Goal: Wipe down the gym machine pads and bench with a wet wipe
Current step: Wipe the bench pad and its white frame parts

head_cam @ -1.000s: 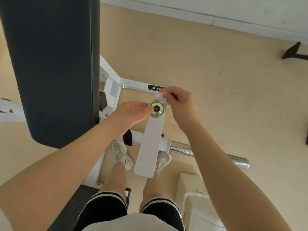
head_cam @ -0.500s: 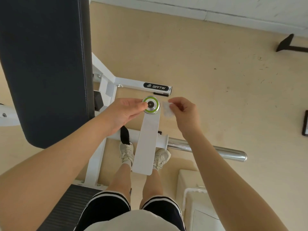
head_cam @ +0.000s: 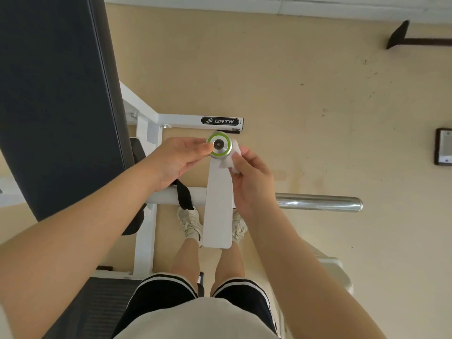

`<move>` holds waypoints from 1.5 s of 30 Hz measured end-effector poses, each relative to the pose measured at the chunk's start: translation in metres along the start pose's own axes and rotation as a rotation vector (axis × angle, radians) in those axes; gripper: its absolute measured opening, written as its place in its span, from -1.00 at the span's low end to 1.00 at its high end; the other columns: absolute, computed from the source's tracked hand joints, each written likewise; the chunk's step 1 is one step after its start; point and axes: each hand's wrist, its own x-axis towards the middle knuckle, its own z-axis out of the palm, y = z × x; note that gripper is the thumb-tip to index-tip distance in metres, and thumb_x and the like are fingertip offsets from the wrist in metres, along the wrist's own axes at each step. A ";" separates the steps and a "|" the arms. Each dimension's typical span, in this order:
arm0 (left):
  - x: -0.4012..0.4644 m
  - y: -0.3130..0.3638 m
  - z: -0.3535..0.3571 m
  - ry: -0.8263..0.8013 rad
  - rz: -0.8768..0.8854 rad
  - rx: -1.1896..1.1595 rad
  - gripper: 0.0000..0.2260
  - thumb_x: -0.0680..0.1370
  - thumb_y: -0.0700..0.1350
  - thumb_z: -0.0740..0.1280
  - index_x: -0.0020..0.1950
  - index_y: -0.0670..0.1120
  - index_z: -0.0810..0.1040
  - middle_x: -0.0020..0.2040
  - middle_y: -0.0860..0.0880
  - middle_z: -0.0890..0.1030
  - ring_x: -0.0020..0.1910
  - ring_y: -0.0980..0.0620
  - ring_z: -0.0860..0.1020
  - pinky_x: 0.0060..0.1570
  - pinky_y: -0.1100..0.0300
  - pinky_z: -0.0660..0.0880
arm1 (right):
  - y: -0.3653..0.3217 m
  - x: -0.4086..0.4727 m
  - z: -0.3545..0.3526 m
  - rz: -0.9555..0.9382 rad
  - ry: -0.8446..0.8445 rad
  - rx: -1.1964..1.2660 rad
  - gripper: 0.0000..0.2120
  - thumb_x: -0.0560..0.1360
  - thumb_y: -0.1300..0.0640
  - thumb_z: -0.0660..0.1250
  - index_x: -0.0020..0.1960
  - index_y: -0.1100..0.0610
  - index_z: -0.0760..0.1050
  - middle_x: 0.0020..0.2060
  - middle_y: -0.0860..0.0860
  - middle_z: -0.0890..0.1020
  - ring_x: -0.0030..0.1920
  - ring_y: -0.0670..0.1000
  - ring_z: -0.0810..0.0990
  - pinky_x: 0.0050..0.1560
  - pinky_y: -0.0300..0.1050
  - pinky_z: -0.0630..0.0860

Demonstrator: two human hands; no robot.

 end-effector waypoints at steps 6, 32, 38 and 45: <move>-0.001 -0.004 -0.001 -0.067 0.054 0.021 -0.88 0.54 -0.15 0.26 0.03 -0.04 0.54 0.07 0.01 0.60 0.18 0.10 0.50 0.24 0.28 0.33 | 0.032 0.022 0.010 0.265 0.187 0.154 -0.85 0.52 0.18 0.22 -0.22 0.14 0.35 -0.23 0.03 0.42 -0.20 -0.06 0.47 0.14 -0.12 0.50; 0.017 -0.060 -0.021 0.116 0.002 -0.334 -0.66 0.64 0.01 0.01 0.23 -0.11 0.46 0.13 -0.04 0.55 0.16 0.02 0.51 0.26 0.16 0.37 | -0.061 0.102 0.085 0.035 -0.764 -1.939 -0.84 0.44 0.31 0.34 -0.18 0.06 0.58 -0.29 -0.09 0.60 -0.28 -0.18 0.53 -0.09 -0.33 0.44; 0.010 -0.047 -0.009 0.153 0.008 -0.374 -0.67 0.64 0.01 0.02 0.20 -0.12 0.47 0.14 -0.08 0.56 0.16 -0.01 0.52 0.23 0.15 0.39 | -0.087 0.071 0.108 0.245 -0.982 -1.757 -0.73 0.44 0.44 0.26 -0.22 0.10 0.54 -0.40 -0.16 0.63 -0.31 -0.23 0.57 -0.17 -0.43 0.45; -0.031 0.016 0.001 0.189 0.213 -0.250 -0.78 0.61 -0.11 0.10 0.02 -0.05 0.55 0.01 -0.02 0.60 0.03 0.02 0.56 0.14 0.18 0.45 | -0.135 -0.006 0.107 0.047 -0.751 -0.939 -0.79 0.40 0.39 0.26 -0.21 0.12 0.55 -0.41 -0.10 0.62 -0.39 -0.16 0.56 -0.33 -0.35 0.49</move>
